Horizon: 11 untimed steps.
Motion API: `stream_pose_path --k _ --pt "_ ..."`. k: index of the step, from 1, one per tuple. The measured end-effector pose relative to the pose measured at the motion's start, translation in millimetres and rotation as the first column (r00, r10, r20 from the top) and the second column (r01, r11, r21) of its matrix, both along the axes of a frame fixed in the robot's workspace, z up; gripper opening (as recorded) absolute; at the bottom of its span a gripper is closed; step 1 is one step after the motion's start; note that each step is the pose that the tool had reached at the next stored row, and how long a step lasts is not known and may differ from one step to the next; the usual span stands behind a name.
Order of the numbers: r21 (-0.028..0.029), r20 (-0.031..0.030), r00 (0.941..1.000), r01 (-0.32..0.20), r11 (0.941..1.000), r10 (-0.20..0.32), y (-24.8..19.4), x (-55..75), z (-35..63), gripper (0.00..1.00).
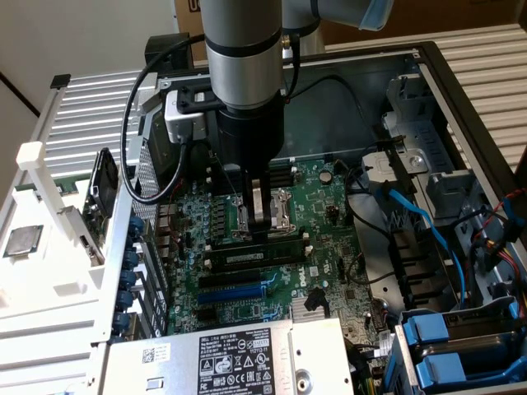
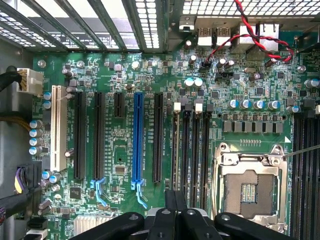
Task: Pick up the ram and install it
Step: 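Press down the ram until it locks into place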
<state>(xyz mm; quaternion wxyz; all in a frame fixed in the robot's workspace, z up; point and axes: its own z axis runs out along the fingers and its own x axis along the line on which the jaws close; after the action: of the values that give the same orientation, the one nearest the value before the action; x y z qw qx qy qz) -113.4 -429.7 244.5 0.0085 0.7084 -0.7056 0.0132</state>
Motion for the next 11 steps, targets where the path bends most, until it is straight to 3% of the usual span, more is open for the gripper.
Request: stream_pose_path --k 11 --pt "0.0 0.0 1.0 0.0 1.0 0.0 3.1 0.0 -2.8 0.11"
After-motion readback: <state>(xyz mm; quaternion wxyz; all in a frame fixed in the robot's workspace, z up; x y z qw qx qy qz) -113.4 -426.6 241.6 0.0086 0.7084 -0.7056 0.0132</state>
